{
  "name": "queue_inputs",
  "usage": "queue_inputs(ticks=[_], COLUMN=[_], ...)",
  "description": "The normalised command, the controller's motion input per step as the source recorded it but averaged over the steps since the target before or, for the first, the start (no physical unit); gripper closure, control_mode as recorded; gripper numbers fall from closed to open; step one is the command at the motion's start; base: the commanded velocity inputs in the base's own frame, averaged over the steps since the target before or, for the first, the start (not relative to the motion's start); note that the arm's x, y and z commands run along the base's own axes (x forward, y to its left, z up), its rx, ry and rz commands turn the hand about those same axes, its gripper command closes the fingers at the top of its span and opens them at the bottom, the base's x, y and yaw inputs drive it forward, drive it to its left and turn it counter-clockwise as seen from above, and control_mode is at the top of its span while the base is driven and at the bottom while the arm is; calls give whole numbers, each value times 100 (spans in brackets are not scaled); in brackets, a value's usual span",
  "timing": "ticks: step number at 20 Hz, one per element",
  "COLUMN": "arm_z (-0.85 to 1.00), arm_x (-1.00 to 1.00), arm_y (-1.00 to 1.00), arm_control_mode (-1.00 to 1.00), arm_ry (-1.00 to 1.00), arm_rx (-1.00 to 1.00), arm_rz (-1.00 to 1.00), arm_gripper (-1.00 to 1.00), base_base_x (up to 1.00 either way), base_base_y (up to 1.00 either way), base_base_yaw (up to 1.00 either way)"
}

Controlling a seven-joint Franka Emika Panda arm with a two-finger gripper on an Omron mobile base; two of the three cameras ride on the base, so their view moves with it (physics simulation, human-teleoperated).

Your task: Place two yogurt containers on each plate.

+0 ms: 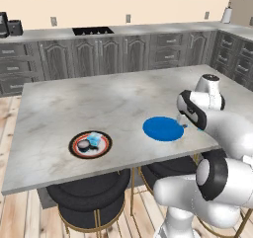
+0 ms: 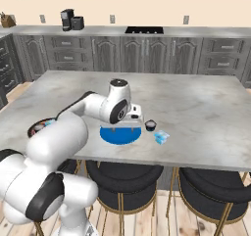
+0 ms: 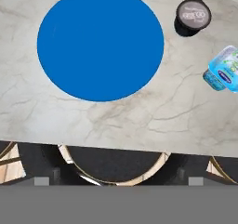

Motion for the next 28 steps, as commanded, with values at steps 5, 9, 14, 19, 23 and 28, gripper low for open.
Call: queue_inputs(ticks=[5, 9, 14, 19, 23, 28], arm_z=[0, 0, -3, 0, -3, -21], arm_x=[44, 28, 10, 15, 30, 29], arm_y=[-49, -60, -65, -44, -31, -14], arm_control_mode=[-100, -100, -100, -100, -100, -100], arm_ry=[2, 2, -1, 0, 6, 0], arm_rx=[0, 3, 3, 16, 23, 11], arm_rz=[-42, -38, -30, -11, -6, 0], arm_gripper=[-100, -100, -100, -100, -100, -100], base_base_x=[0, 0, 0, 0, 0, 0], base_base_y=[0, 0, 0, 0, 0, 0], base_base_yaw=[0, 0, 0, 0, 0, 0])
